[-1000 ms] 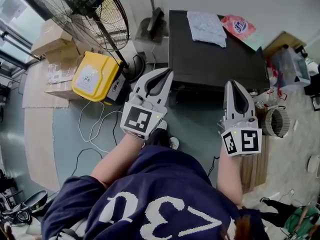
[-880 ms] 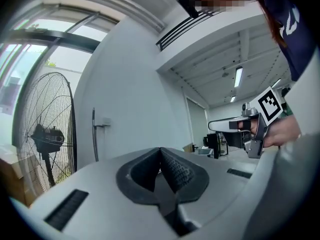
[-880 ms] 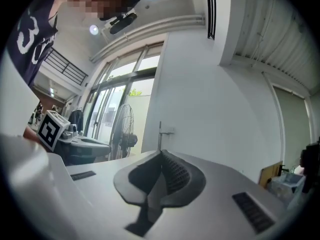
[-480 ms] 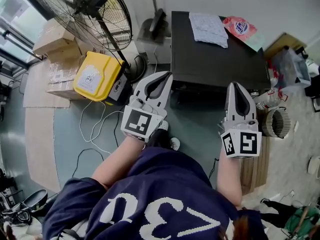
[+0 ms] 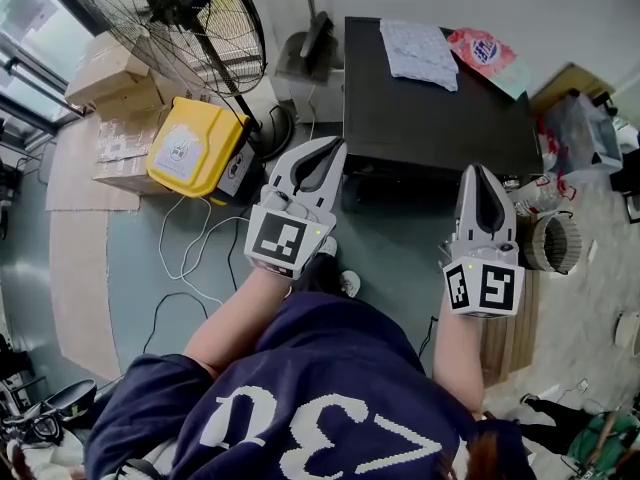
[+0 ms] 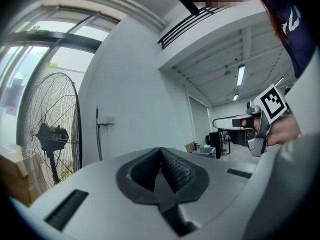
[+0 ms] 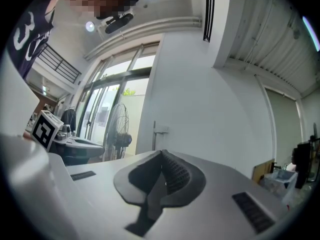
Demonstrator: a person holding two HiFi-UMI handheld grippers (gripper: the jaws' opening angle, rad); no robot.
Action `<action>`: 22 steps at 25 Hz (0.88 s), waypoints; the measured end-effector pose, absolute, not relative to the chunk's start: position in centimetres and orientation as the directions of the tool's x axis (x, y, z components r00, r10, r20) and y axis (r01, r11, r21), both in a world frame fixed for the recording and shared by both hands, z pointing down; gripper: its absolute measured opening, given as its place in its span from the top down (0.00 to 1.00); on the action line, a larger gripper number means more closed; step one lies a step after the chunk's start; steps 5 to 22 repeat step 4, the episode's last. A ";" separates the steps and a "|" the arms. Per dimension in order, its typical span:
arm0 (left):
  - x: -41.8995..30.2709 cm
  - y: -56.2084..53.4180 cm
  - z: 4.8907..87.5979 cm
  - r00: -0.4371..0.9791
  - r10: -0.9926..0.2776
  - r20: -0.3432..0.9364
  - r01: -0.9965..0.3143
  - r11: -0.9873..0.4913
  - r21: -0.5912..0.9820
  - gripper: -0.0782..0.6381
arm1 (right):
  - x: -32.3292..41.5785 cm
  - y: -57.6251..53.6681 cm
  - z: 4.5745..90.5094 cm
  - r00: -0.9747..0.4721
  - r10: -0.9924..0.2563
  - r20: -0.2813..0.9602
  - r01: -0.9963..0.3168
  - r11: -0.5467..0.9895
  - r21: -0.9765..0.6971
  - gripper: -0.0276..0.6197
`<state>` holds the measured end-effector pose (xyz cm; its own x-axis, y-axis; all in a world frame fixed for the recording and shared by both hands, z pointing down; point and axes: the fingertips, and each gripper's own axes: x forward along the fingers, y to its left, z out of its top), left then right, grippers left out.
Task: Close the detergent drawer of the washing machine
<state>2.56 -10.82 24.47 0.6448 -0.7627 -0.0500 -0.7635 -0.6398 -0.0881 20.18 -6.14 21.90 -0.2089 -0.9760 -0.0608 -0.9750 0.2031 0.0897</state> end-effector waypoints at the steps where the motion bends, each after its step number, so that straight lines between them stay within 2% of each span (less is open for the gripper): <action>1: 2.6 -10.8 24.6 0.644 -0.763 -0.048 -0.764 -0.639 -0.090 0.87 | 20.2 -6.1 22.0 -0.205 -0.977 -0.060 -0.976 0.200 0.090 0.94; 22: 2.8 -10.8 24.7 0.643 -0.764 -0.047 -0.764 -0.638 -0.094 0.87 | 20.5 -6.1 22.1 -0.187 -0.981 -0.052 -0.979 0.182 0.094 0.94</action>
